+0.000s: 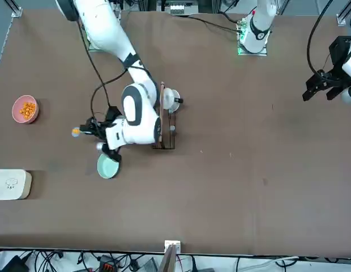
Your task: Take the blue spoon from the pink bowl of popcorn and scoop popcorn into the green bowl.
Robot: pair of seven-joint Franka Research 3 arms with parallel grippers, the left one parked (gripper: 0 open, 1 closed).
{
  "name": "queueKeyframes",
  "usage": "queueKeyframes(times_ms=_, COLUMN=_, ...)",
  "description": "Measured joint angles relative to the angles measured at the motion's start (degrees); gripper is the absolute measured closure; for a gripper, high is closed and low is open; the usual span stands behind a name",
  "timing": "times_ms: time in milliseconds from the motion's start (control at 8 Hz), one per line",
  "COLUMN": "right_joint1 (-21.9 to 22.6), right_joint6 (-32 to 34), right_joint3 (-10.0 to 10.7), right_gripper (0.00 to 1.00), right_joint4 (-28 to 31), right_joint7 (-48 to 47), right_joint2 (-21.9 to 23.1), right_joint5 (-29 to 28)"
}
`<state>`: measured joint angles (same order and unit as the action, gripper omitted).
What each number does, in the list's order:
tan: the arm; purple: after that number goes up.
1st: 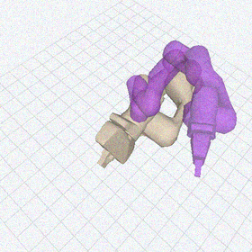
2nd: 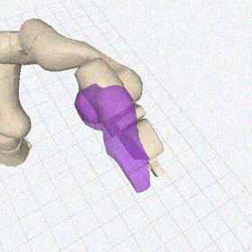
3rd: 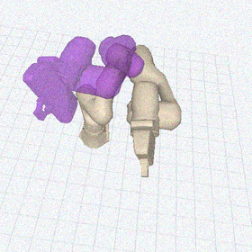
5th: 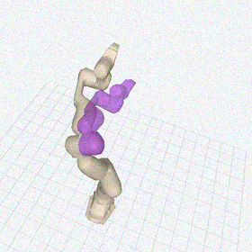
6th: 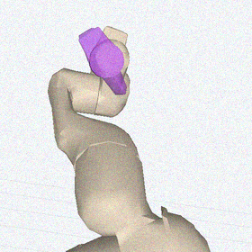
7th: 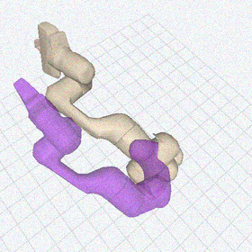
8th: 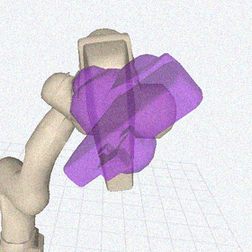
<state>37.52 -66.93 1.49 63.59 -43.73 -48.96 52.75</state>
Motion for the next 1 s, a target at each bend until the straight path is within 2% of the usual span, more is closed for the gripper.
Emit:
queueKeyframes(times_ms=250, right_joint1=1.32, right_joint6=-5.23, right_joint3=0.01, right_gripper=0.87, right_joint4=-0.31, right_joint7=0.00, right_joint2=-0.73, right_joint5=-0.08)
queueKeyframes(times_ms=625, right_joint1=1.03, right_joint6=-11.40, right_joint3=0.33, right_gripper=0.87, right_joint4=-0.56, right_joint7=0.00, right_joint2=-1.80, right_joint5=-0.39)
queueKeyframes(times_ms=1000, right_joint1=0.88, right_joint6=-15.43, right_joint3=0.72, right_gripper=0.87, right_joint4=-2.06, right_joint7=-0.95, right_joint2=-1.82, right_joint5=-5.24)
